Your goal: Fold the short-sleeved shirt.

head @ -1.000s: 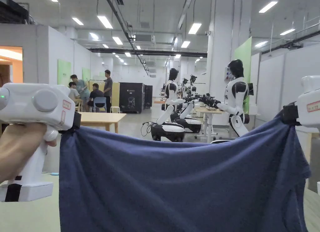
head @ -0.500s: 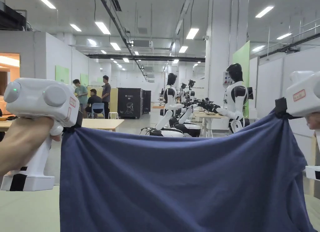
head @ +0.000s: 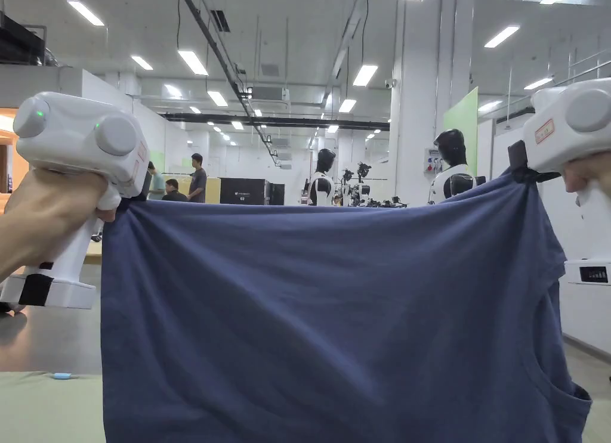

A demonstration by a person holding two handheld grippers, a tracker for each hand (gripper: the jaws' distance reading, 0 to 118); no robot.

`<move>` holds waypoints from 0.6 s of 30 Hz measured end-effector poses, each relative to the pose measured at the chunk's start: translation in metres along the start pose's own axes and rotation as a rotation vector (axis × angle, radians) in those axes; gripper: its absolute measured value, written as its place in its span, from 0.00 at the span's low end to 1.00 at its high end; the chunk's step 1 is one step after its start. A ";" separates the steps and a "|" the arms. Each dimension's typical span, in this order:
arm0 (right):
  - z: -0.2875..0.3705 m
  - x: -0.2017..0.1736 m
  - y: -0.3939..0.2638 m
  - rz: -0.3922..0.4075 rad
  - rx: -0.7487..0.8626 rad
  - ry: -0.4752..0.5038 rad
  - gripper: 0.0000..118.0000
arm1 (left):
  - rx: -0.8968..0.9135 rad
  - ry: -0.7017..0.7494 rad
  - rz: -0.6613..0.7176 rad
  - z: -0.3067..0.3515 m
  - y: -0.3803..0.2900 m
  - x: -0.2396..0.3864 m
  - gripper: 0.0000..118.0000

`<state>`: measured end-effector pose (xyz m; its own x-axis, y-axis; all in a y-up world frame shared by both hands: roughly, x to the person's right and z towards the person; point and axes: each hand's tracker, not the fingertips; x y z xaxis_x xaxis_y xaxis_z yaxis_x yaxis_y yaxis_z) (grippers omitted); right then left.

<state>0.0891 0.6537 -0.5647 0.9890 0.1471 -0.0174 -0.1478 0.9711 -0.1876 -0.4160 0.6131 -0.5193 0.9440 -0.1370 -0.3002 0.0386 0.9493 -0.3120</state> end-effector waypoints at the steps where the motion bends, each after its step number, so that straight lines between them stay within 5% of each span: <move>1: -0.009 -0.002 0.001 -0.009 0.001 -0.004 0.02 | -0.004 -0.002 -0.005 -0.010 0.001 0.002 0.00; 9: -0.076 -0.014 -0.044 -0.036 -0.054 0.003 0.02 | -0.074 -0.012 0.022 -0.085 -0.039 0.024 0.00; 18: -0.099 -0.013 -0.175 -0.052 -0.248 0.014 0.02 | -0.239 -0.074 -0.008 -0.124 -0.163 0.051 0.00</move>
<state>0.1033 0.4628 -0.6285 0.9955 0.0942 -0.0144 -0.0914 0.9010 -0.4241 -0.4148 0.4164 -0.5961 0.9657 -0.1146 -0.2331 -0.0244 0.8533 -0.5209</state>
